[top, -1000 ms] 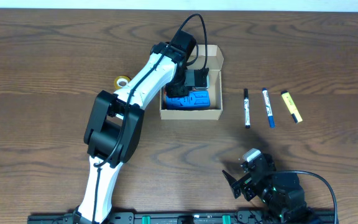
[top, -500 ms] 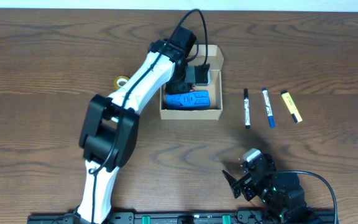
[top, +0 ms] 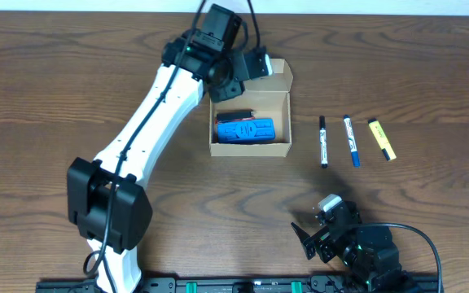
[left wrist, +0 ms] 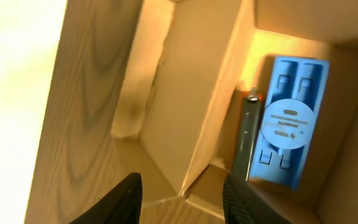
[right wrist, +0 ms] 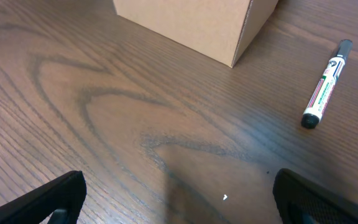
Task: Pack container
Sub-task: 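Withdraw the left gripper from the box toward the yellow tape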
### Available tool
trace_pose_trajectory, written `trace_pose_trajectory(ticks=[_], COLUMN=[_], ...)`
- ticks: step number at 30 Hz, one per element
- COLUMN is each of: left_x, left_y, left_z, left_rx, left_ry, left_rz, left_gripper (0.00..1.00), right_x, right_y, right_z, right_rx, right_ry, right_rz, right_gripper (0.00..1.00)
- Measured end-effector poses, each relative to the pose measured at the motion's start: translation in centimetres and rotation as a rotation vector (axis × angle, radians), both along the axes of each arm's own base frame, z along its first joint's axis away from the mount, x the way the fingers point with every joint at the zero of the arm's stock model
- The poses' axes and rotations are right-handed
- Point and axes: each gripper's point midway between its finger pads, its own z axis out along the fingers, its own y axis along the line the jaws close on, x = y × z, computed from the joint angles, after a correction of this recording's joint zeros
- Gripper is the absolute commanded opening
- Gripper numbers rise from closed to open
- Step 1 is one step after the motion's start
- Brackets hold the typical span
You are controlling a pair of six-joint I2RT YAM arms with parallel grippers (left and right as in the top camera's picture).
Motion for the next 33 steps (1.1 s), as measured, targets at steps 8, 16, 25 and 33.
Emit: trace_pose_trajectory(ticks=[8, 16, 25, 33], left_x=[0.9, 2.3, 2.9, 1.7], left_y=[4.7, 11.6, 14.1, 16.5], left_z=[5.5, 8.3, 8.2, 6.7], left_rx=[-0.145, -0.325, -0.367, -0.251], left_ry=[-0.047, -0.016, 0.003, 0.028], left_rz=[0.173, 0.488, 0.664, 0.773], left_gripper=[0.56, 0.59, 0.61, 0.64], right_x=[0.0, 0.0, 0.0, 0.0], right_y=[0.0, 0.0, 0.0, 0.0], right_z=[0.0, 0.0, 0.0, 0.0], right_rx=[0.0, 0.0, 0.0, 0.0], right_ry=[0.0, 0.0, 0.0, 0.0], right_rz=[0.0, 0.0, 0.0, 0.0], right_gripper=[0.99, 0.99, 0.99, 0.99])
